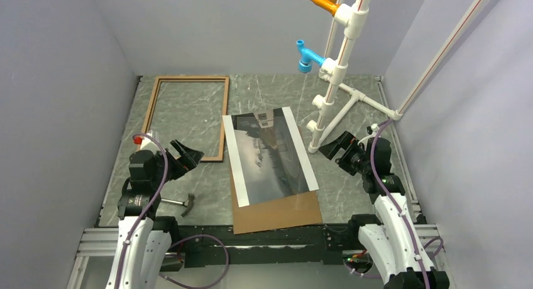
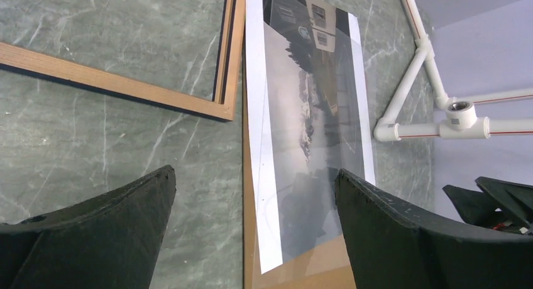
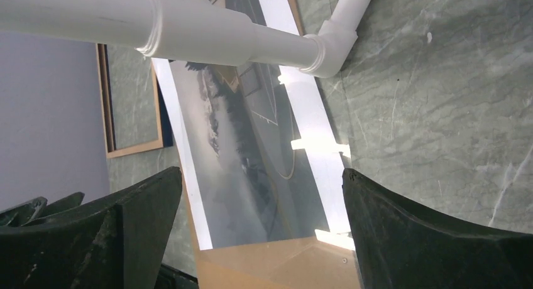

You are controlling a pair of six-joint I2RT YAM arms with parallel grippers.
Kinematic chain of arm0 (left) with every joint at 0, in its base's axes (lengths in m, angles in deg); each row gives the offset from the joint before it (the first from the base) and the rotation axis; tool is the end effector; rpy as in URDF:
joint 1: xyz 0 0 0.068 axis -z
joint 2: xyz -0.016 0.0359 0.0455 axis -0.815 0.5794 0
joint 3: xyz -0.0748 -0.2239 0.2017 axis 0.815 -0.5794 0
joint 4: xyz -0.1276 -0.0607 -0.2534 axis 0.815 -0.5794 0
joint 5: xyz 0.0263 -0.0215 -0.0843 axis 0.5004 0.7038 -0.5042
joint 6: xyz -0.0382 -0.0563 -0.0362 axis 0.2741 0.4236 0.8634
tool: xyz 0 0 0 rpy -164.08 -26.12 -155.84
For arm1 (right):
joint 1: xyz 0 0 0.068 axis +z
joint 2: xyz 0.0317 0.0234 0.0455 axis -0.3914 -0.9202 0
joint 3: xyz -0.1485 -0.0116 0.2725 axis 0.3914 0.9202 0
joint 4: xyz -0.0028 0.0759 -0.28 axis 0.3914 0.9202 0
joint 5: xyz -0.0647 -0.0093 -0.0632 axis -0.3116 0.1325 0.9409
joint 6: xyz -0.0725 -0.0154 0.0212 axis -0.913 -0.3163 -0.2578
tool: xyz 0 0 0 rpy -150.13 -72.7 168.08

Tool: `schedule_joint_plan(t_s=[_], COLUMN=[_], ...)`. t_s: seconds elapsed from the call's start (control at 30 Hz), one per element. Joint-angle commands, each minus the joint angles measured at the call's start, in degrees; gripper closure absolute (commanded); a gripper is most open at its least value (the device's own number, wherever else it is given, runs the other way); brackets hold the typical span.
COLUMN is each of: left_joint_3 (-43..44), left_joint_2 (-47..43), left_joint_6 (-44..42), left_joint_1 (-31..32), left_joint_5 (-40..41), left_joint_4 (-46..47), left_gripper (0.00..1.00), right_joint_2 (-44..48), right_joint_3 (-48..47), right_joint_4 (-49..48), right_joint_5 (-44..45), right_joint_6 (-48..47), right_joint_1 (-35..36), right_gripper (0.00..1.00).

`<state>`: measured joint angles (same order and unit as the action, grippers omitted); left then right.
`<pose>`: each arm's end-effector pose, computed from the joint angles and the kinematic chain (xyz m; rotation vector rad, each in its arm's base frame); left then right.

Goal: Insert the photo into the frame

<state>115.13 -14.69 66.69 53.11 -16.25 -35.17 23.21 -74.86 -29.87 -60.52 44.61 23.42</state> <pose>0.1476 -0.0160 0.2598 -0.5372 2.0019 -0.7247 0.1875 0.0238 0.2469 0.5462 2.1304 0.7830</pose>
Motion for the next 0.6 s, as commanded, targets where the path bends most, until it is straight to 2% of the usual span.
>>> schedule_joint_plan(t_s=[0.0,0.2,0.57], left_joint_3=[2.97,4.64,2.75], left_joint_2=[2.59,5.42,8.27], left_joint_6=[-4.13,-8.39,-8.85], left_joint_1=[-0.21,-0.22,0.04], left_joint_5=[-0.17,-2.32,-14.58], left_joint_4=[1.66,-0.97,2.50], left_gripper=[0.01,0.01,0.01], right_joint_2=[2.40,3.74,-3.79], right_joint_3=[-1.54,-1.62,-6.33], right_joint_4=[0.29,0.23,5.65], right_joint_5=[-0.74,-2.39,-5.53], right_joint_6=[-1.71,-4.65,-14.75], right_joint_1=[-0.12,-0.12,1.32], right_gripper=[0.00,0.00,0.00])
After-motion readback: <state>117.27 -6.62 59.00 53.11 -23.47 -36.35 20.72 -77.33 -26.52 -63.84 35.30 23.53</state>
